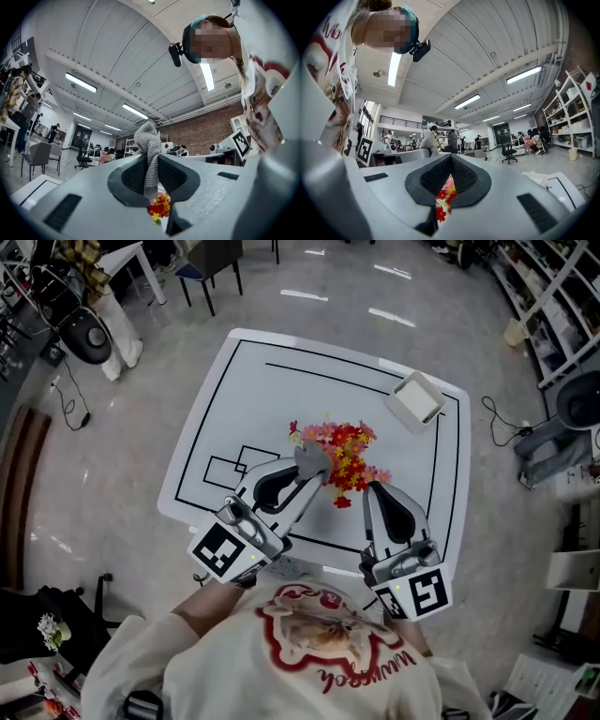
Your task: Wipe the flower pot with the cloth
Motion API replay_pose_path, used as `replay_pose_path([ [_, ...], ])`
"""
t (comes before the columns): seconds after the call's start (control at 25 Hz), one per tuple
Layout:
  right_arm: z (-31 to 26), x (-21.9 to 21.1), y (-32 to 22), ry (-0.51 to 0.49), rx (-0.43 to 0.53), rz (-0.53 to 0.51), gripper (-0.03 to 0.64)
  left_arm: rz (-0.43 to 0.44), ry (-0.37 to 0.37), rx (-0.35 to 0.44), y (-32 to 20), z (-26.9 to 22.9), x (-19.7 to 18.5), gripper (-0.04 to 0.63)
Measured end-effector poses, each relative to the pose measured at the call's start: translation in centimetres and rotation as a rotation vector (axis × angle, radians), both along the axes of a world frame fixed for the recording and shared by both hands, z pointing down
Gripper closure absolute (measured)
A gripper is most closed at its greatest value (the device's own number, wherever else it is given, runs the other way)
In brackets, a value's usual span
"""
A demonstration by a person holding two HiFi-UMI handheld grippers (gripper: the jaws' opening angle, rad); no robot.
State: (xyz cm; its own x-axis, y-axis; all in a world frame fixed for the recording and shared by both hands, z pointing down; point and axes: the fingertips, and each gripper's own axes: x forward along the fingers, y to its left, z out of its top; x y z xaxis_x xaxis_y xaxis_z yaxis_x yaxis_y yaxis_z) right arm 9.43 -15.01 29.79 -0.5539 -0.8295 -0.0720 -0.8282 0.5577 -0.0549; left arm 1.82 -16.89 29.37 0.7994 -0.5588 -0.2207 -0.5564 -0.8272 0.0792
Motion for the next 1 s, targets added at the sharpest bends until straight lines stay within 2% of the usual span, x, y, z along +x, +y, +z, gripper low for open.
replay_pose_path([
  [0.24, -1.1, 0.2, -4.3, 0.002, 0.010, 0.038, 0.618, 0.029, 0.003, 0.016, -4.6, -1.1, -1.0, 0.549],
  [0.48, -1.0, 0.5, -7.2, 0.002, -0.007, 0.081, 0.618, 0.075, -0.059, 0.010, -8.4, -0.8, -1.8, 0.549],
  [0.88, 0.0, 2.1, -9.6, -0.027, -0.046, 0.155, 0.618, 0.167, -0.105, -0.017, -12.7, 1.7, -2.4, 0.549],
  [1.0, 0.0, 3.0, -10.0, -0.029, -0.050, 0.166, 0.618, 0.215, -0.051, 0.040, -13.9, 0.9, -3.1, 0.549],
])
